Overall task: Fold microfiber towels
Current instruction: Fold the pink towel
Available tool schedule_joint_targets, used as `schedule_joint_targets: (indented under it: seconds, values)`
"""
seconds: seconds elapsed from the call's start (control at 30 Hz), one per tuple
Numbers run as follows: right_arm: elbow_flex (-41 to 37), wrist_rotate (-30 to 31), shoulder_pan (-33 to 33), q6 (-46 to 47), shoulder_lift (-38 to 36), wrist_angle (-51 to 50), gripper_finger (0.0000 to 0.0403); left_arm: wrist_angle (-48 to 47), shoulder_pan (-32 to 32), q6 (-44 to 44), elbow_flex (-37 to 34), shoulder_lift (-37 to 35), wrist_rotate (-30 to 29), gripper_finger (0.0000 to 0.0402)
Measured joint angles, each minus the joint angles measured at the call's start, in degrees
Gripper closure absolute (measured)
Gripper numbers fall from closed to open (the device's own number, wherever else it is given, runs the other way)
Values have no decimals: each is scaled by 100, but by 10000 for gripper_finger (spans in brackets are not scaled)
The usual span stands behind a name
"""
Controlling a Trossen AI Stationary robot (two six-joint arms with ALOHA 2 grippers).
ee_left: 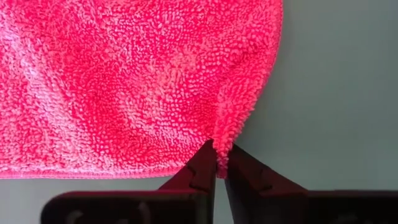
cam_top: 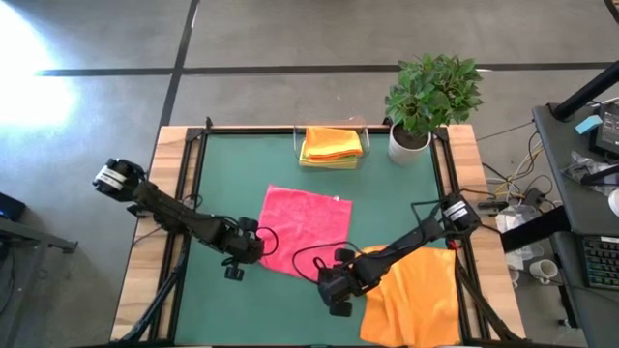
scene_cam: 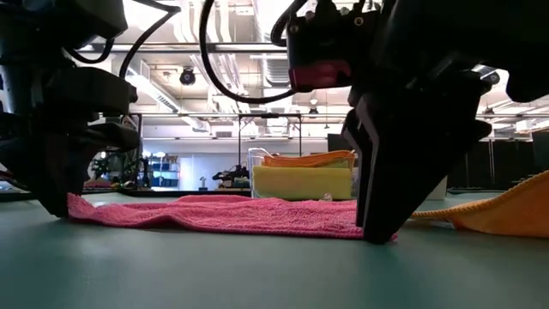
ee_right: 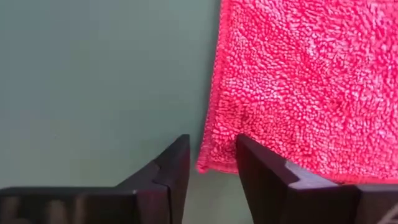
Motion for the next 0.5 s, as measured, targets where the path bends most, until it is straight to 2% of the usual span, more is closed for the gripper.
schedule_joint_targets:
  seconds: [0.13, 0.33, 0.5]
  values:
    - [6, -38, -41, 314, 118, -113, 304, -2, 0, 3, 0, 0, -4, 389]
    - [1, -62, -42, 564, 142, -117, 383, -20, 2, 20, 43, 0, -11, 389]
    - [61, -129, -44, 627, -41, -215, 393, -62, 0, 84, 210, 0, 204, 389]
